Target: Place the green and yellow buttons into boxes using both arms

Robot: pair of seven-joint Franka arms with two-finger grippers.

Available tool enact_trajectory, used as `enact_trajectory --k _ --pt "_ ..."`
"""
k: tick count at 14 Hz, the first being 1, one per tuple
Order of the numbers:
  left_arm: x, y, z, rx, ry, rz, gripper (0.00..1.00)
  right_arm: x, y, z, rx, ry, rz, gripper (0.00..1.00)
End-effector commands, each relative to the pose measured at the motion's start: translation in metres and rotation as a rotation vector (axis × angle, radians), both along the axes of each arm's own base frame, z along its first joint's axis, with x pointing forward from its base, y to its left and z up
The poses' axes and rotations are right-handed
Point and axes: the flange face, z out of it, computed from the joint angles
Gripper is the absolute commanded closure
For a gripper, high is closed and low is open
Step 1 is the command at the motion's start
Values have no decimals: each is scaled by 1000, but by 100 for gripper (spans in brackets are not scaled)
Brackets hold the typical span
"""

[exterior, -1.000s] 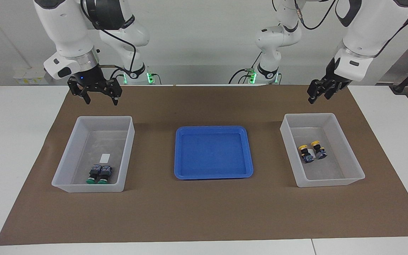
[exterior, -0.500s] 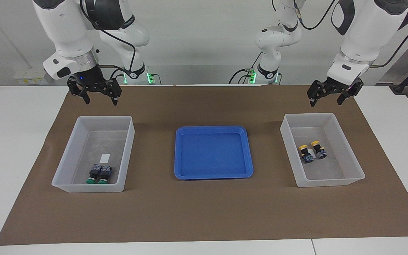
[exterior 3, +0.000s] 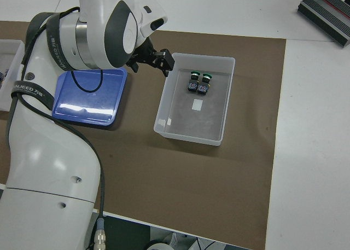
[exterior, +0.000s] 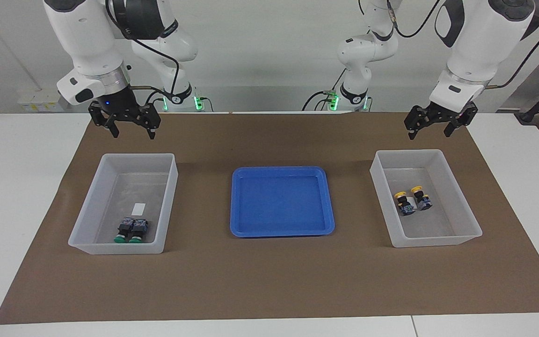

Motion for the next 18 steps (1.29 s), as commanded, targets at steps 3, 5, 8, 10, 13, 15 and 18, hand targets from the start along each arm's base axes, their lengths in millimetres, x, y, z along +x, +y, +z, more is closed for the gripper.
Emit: enact_trajectory --k 3,5,8,10,13,15,18 --pt "-9 9 1 24 -17 13 0 -4 -3 1 19 6 17 0" --pt "-11 14 2 24 -15 19 0 -4 -3 1 19 6 17 0" --pt "-9 20 0 22 -22 24 0 -3 -3 2 19 0 16 0" --pt "-7 16 1 17 -34 19 0 -3 -2 2 19 0 19 0" --pt "-7 22 4 13 -45 26 0 -3 -3 2 20 0 8 0" --pt "-6 23 4 -1 -49 31 0 -4 -3 2 19 1 8 0" --pt "-9 24 1 -5 -41 30 0 -4 -4 2 19 4 6 0"
